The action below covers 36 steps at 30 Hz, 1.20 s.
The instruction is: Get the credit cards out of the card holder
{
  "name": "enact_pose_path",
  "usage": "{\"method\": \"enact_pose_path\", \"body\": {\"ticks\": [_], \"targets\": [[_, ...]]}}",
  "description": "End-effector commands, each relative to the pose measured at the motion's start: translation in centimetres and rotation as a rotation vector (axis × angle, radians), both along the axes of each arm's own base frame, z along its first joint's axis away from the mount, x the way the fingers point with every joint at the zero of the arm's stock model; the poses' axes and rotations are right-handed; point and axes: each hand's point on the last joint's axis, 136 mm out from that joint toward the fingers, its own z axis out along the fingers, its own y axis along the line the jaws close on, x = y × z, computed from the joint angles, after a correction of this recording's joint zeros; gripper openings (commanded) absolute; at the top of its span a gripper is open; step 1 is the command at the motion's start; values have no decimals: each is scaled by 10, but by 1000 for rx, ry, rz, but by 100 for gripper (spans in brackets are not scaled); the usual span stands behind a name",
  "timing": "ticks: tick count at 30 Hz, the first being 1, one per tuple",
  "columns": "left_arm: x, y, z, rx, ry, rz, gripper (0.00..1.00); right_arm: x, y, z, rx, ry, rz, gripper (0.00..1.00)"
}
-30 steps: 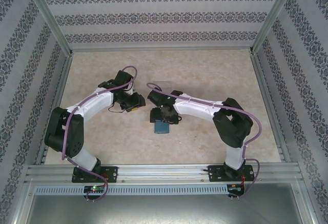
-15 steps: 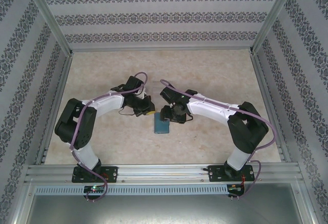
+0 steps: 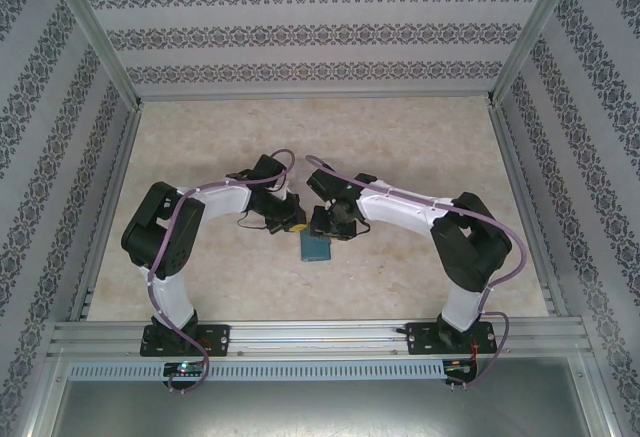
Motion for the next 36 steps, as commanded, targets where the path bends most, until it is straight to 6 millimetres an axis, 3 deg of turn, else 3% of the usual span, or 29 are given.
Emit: {"method": "enact_pose_path", "body": {"ticks": [1, 20, 25, 30, 36], "targets": [[-3, -5, -4, -6, 13, -30, 0, 5, 8, 1, 11, 5, 13, 41], [-5, -3, -13, 10, 32, -50, 0, -4, 2, -36, -128, 57, 51, 45], [-6, -3, -15, 15, 37, -55, 0, -7, 4, -40, -157, 60, 80, 54], [-6, -3, -16, 16, 40, -58, 0, -8, 4, -42, -174, 61, 85, 42], [-7, -1, -19, 32, 44, -64, 0, -4, -1, -35, -194, 34, 76, 37]]}}
